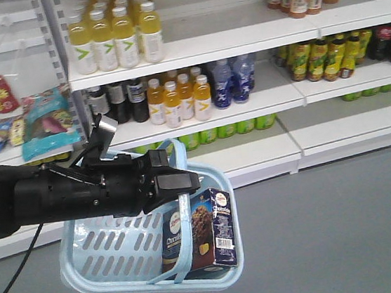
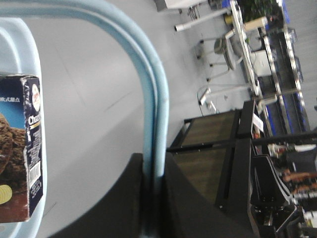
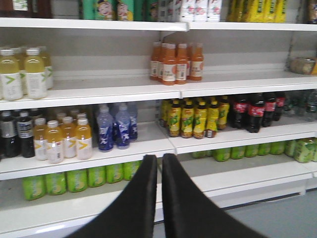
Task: Left arm holds basket, right arm returns cookies
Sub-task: 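Hold the basket in the left gripper while turning past the fruit counters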
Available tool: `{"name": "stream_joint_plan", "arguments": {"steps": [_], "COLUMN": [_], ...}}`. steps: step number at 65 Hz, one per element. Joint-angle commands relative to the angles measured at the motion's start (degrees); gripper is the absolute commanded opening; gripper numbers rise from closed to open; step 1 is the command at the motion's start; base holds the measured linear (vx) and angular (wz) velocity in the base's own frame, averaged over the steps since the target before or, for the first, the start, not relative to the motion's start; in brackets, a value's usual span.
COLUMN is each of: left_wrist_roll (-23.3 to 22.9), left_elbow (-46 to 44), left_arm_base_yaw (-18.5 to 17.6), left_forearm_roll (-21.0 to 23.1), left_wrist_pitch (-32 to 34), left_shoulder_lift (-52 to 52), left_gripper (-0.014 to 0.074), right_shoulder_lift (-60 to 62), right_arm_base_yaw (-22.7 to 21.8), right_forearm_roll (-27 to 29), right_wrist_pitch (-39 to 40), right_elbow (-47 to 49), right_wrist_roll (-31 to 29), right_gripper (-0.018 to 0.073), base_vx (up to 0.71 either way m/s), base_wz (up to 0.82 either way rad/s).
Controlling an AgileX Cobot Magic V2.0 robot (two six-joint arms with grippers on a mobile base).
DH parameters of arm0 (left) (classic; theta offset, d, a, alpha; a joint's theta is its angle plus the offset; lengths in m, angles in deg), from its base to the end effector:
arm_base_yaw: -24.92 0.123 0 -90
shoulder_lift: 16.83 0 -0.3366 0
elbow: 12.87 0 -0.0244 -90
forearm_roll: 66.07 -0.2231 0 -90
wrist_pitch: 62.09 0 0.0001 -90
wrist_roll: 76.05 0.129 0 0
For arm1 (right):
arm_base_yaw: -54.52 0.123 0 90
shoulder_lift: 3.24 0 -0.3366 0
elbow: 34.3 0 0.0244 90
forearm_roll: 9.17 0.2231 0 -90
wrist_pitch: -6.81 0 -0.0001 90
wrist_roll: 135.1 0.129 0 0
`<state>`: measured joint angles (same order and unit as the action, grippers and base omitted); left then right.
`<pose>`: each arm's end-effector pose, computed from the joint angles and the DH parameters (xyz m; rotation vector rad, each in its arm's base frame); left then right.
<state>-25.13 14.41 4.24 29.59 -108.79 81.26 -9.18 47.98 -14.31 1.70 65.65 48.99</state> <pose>0.2672 -0.2008 0.3034 0.0301 2.2936 -1.5177 0.0148 -0.0027 0.1952 0.0827 1.5885 -0.1094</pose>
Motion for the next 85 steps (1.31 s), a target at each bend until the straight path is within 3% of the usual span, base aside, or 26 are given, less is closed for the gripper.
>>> {"name": "stream_joint_plan", "arguments": {"steps": [1,85], "left_wrist_roll": [0.81,0.81], "left_elbow": [-1.64,-1.64], "left_arm_base_yaw": [-0.36,-0.36], "left_forearm_roll": [6.31,6.31], "left_wrist_pitch": [-3.69,-3.32], "left_shoulder_lift": [-2.89,-2.89], "left_gripper": [-0.0003,-0.0003], "right_shoulder_lift": [0.72,0.72], "right_arm_base_yaw": [-0.17,-0.17], "right_forearm_roll": [-0.59,-0.59], "right_wrist_pitch": [4.34,4.35], "right_elbow": [-1.02,-1.02], "right_wrist_roll": [-0.38,-0.38], "right_gripper": [-0.0006,-0.0006], "base_vx": [0.31,0.23], "base_wz": [-0.62,-0.80]}}
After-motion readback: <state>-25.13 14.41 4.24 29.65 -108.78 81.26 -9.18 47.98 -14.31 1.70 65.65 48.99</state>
